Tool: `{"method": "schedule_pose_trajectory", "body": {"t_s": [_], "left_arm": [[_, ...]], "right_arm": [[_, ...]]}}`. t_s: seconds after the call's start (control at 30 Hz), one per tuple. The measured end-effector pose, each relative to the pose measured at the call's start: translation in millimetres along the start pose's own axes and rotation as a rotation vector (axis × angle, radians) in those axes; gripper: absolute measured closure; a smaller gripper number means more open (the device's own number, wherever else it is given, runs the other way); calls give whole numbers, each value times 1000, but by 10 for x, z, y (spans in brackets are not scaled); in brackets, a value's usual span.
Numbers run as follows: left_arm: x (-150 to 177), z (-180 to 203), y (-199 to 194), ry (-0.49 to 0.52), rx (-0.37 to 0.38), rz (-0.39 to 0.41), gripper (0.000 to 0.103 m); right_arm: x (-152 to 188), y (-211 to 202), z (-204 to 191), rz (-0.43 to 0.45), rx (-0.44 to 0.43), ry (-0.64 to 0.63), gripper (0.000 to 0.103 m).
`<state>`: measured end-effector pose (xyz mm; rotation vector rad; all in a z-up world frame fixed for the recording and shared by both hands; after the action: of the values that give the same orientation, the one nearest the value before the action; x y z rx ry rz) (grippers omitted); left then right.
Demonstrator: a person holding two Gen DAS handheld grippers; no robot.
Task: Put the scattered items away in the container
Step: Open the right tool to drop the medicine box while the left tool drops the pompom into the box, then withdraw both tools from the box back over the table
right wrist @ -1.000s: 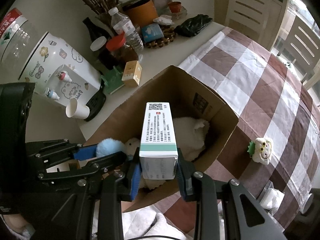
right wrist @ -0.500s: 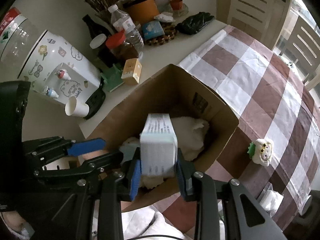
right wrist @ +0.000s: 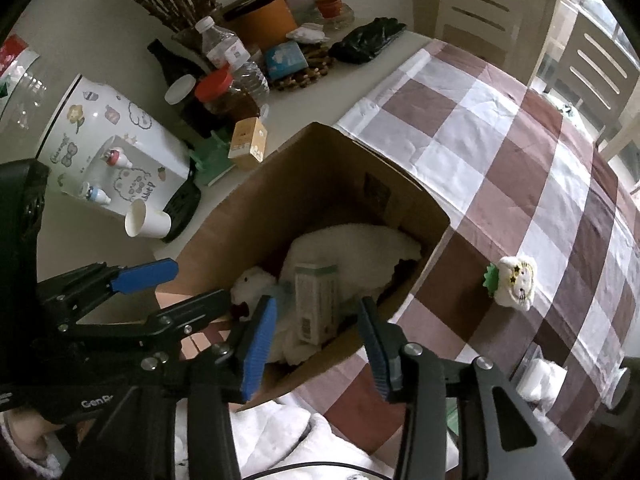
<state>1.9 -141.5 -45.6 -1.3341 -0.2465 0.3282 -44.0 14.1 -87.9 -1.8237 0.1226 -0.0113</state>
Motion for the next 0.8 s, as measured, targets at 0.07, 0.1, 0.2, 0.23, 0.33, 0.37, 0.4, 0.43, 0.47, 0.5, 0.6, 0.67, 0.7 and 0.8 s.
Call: {"method": "schedule_pose_trajectory", "body": {"t_s": [0.07, 0.1, 0.2, 0.23, 0.33, 0.37, 0.4, 0.43, 0.47, 0.5, 0.6, 0.67, 0.7, 0.8], "left_arm": [[10, 23, 4, 9, -5, -6, 35], [17, 36, 6, 14, -8, -8, 34], [34, 86, 7, 32, -15, -13, 32], [41, 108, 5, 40, -15, -14, 32], [63, 197, 4, 68, -21, -18, 32], [70, 229, 4, 77, -22, -19, 32], [74, 261, 3, 88, -24, -20, 32], [79, 292, 1, 98, -26, -21, 32], [85, 325, 1, 109, -28, -22, 32], [91, 362, 1, 120, -29, -24, 32], [122, 484, 9, 154, -39, -32, 31], [153, 584, 21, 183, -37, -39, 31], [168, 629, 28, 197, -38, -42, 31], [228, 806, 60, 248, -42, -53, 31]], "right_arm": [[31, -9, 28, 1, 2, 9, 55], [50, -19, 44, 3, 4, 14, 53], [114, -51, 103, 9, 11, 35, 49], [133, -59, 124, 11, 13, 42, 49], [208, -82, 194, 16, 14, 71, 49], [235, -92, 219, 18, 15, 79, 49], [264, -101, 241, 21, 15, 88, 49], [295, -113, 267, 25, 14, 98, 49], [327, -124, 293, 28, 14, 108, 49], [358, -135, 318, 32, 14, 117, 49], [450, -171, 388, 45, 12, 144, 49], [522, -196, 446, 57, 4, 169, 49], [561, -208, 478, 63, 0, 185, 49], [701, -244, 602, 80, -6, 239, 49]]}}
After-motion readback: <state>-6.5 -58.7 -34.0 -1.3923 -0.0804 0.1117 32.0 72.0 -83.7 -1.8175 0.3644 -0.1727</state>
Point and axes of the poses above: each gripper's, at about its wrist camera, not at the fingertips, and y roughly the way its jaws point, z to its right, x to its underside, the point moved 6 cm from there along y, roughly the way its jaws point, and after that the axes turned 10 degrees about -z, right-handed, at the moved point
